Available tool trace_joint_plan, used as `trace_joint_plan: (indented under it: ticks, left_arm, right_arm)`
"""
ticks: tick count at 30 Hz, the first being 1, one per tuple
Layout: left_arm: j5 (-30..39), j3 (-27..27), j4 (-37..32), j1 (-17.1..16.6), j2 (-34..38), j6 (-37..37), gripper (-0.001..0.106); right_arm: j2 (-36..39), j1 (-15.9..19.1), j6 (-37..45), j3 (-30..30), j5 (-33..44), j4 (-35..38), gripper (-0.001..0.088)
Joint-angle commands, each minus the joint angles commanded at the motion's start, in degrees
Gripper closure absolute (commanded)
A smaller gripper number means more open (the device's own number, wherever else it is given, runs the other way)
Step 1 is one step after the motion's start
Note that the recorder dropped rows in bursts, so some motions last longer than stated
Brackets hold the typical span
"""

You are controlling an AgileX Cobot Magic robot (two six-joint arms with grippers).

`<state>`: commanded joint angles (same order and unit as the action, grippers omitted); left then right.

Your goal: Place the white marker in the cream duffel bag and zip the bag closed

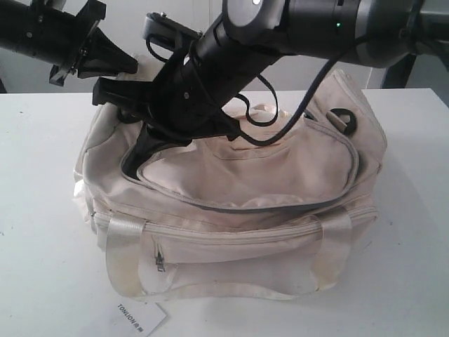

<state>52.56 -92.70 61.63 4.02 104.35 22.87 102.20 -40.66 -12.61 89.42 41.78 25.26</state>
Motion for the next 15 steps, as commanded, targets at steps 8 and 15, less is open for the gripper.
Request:
trace_joint_plan:
  ticks: [8, 15]
  left_arm:
    - [0.13, 0.0, 0.0, 0.0, 0.0, 0.0, 0.105]
    - [0.39, 0.0, 0.0, 0.0, 0.0, 0.0, 0.105]
  right_arm:
    - [-0.4, 1.27, -13.78, 0.0, -6.79, -10.34, 0.0699]
    - [3.31, 1.27, -15.69, 0.0, -9.24, -9.66, 0.0529]
